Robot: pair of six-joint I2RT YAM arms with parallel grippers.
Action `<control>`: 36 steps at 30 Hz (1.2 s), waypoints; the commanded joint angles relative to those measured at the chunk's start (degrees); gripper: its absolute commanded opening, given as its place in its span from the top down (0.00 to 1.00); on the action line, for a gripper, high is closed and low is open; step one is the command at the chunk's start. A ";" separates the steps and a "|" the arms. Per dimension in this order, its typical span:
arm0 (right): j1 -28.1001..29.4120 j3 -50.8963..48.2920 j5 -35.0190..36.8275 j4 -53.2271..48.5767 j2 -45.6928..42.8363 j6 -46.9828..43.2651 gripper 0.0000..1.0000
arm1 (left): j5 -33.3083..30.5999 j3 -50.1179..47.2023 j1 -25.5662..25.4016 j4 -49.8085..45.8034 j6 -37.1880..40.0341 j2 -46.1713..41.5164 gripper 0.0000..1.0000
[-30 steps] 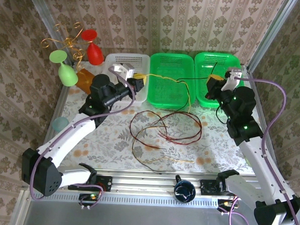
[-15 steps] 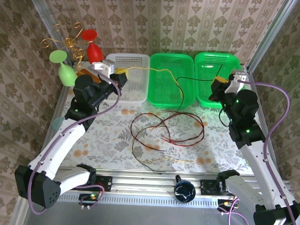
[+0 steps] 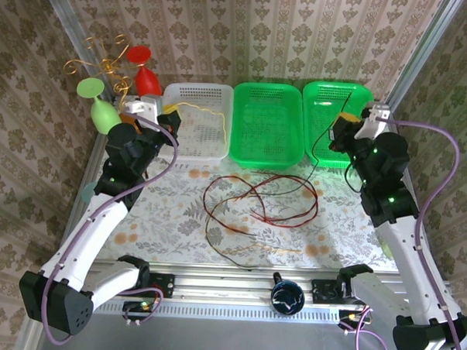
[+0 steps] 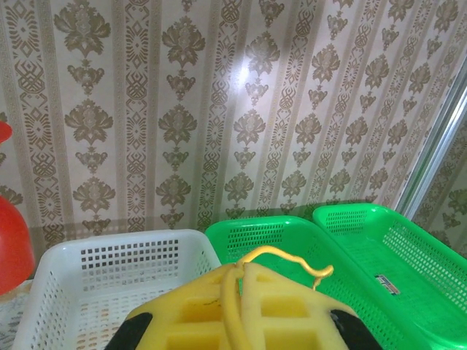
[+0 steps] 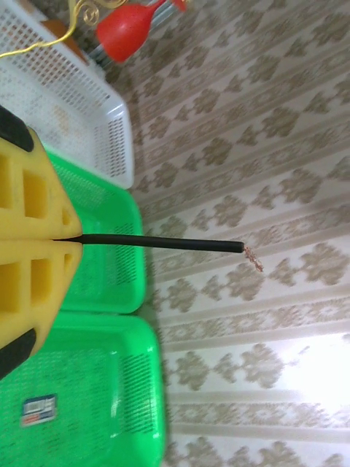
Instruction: Untangle the cables
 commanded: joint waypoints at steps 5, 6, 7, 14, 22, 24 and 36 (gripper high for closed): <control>-0.09 14.42 -4.14 1.24 2.04 -2.61 1.00 | 3.52 0.80 0.54 -1.07 -1.08 -0.03 1.00; -0.09 16.43 -4.79 1.35 2.71 -2.79 1.00 | 3.75 1.02 0.60 -1.14 -1.09 0.14 1.00; -0.09 17.91 -5.27 1.72 3.31 -2.83 1.00 | 3.94 1.15 0.54 -1.16 -1.08 0.35 1.00; -0.09 27.26 -7.35 4.55 7.57 -2.26 1.00 | 5.43 1.57 -0.15 -0.93 -1.30 0.90 1.00; -0.09 33.36 -11.76 11.12 10.44 2.86 1.00 | 5.74 2.03 -1.65 -1.32 -0.88 1.83 1.00; -0.09 35.19 -11.66 11.44 11.16 2.58 1.00 | 5.74 2.14 -2.34 -0.88 -0.91 2.66 1.00; -0.09 40.01 -11.44 10.40 13.16 1.99 1.00 | 6.18 5.89 -7.52 3.83 -0.65 10.89 1.00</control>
